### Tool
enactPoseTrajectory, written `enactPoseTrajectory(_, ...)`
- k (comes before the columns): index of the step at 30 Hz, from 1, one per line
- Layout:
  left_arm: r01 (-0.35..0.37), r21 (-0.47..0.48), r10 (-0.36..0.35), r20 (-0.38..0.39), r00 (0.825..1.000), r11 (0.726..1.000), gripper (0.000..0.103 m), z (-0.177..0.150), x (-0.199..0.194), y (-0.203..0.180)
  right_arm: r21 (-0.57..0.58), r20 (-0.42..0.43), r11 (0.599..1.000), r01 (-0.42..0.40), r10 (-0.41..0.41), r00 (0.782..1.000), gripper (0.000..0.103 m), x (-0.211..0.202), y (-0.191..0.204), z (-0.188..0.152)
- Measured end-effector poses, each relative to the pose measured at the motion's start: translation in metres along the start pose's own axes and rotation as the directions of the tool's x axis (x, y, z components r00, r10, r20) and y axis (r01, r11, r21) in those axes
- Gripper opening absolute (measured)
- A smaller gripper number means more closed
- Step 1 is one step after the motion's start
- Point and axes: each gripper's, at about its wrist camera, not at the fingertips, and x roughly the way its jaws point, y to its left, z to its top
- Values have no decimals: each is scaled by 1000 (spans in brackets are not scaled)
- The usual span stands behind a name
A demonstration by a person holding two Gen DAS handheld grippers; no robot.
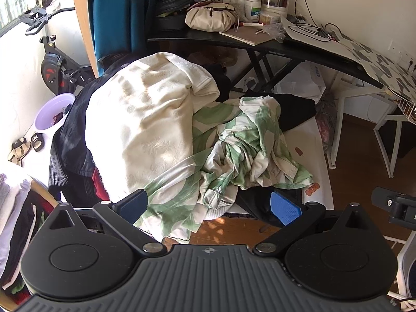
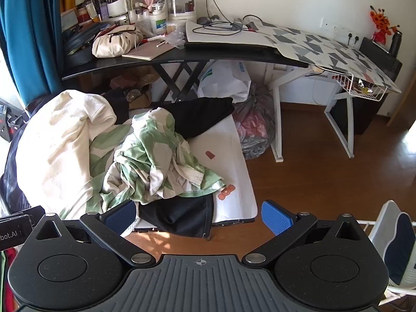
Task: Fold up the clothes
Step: 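Move both grippers toward the clothes pile on the white table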
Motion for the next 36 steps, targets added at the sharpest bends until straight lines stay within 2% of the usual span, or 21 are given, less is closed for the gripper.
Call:
enactPoseTrajectory(3, -20, 24, 20, -11, 1000, 1000, 103, 0, 5, -9, 0, -3, 1000, 0, 0, 1000, 102, -1, -1, 2)
enactPoseTrajectory(6, -9, 18, 8, 24, 1000, 1000, 103, -6, 0, -14, 0, 0, 1000, 1, -1, 1000, 102, 0, -5, 5)
enactPoseTrajectory(9, 3, 7, -3, 2, 1000, 1000, 103, 1, 1, -15, -1, 0, 1000, 2, -2, 1000, 102, 6, -10, 2)
enactPoseTrajectory(15, -39, -14, 39, -13, 999, 999, 103, 7, 11, -11, -12, -17, 1000, 9, -9, 1000, 102, 15, -14, 2)
enactPoseTrajectory(21, -8, -102, 19, 112, 994, 995, 103, 14, 4, 3, -39, -40, 999, 16, -17, 999, 102, 26, -13, 4)
enactPoseTrajectory(24, -38, -91, 54, 171, 984, 995, 103, 17, 1, 2, -52, -11, 999, 15, -16, 1000, 102, 25, -15, 10)
enactPoseTrajectory(29, -120, -52, 128, 213, 969, 991, 103, 26, 1, -3, -73, 55, 997, 15, -11, 998, 102, 20, -20, 20)
enactPoseTrajectory(36, -93, -66, 109, 315, 943, 993, 103, 23, -5, -10, -80, 99, 997, -14, 22, 995, 102, 18, -31, 24)
